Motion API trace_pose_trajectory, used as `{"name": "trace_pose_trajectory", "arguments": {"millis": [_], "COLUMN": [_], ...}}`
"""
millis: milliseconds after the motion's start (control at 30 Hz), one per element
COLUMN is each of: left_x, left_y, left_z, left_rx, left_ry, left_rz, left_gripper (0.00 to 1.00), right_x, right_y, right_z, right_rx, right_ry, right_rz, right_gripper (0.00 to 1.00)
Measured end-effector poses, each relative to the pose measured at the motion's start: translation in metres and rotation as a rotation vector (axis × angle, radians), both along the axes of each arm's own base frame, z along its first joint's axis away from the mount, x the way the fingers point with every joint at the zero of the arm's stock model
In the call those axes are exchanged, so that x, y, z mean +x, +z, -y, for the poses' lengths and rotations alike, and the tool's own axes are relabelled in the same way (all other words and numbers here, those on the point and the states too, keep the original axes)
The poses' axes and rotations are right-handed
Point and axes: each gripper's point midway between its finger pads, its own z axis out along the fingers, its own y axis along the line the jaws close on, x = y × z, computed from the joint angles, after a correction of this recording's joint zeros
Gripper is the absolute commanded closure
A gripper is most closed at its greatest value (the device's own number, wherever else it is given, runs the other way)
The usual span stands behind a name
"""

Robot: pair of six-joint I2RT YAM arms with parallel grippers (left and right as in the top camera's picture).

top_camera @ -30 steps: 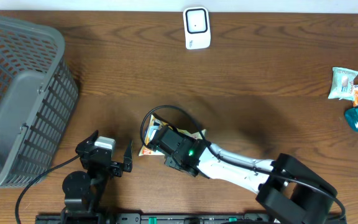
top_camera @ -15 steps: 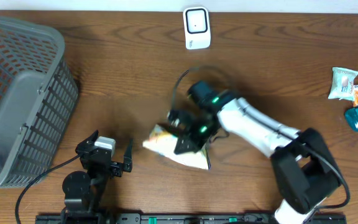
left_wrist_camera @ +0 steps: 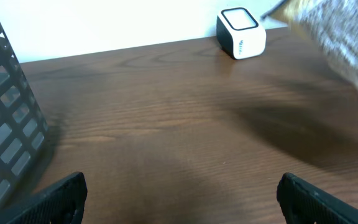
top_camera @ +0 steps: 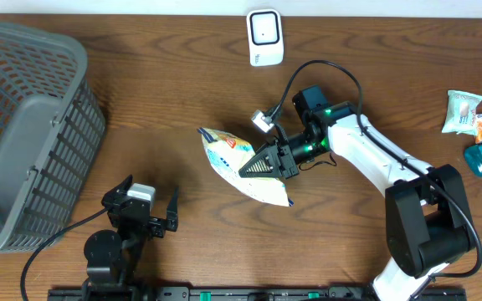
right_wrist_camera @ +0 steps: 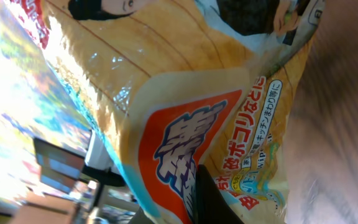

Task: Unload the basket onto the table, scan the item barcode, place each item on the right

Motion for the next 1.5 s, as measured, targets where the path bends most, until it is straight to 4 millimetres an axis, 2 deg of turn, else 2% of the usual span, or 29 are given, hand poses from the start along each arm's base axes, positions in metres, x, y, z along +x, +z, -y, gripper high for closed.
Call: {"name": "trace_pose_trajectory", "arguments": {"millis": [233,433,867,1033,1300,1500], "left_x": [0.0,0.0,0.0,0.0,0.0,0.0], "left_y": [0.0,0.0,0.0,0.0,0.0,0.0], "left_z": [0.0,0.0,0.0,0.0,0.0,0.0], "left_rx": [0.0,0.0,0.0,0.0,0.0,0.0], "left_ry": [0.0,0.0,0.0,0.0,0.0,0.0], "left_rz": [0.0,0.0,0.0,0.0,0.0,0.0], "left_gripper": [0.02,0.02,0.02,0.02,0.02,0.02], "right_x": [-0.004,-0.012,-0.013,-0.006,0.0,0.018], "right_y": [0.003,0.004,0.005,0.005,0.009,0.01], "right_z": [-0.002,0.001,0.003,0.012,0.036,0.057], "right_rx": [0.073,0.04,-0.374,-0.499,-0.563,-0.493], "right_ry": [0.025,0.023,-0.071,-0.13,-0.201,-0.259], "right_rz": [0.123,0.03,-0.946,-1.298,-1.615,-1.621], "right_gripper": [0.99,0.98,0.99,0.99,0.98,0.99]}}
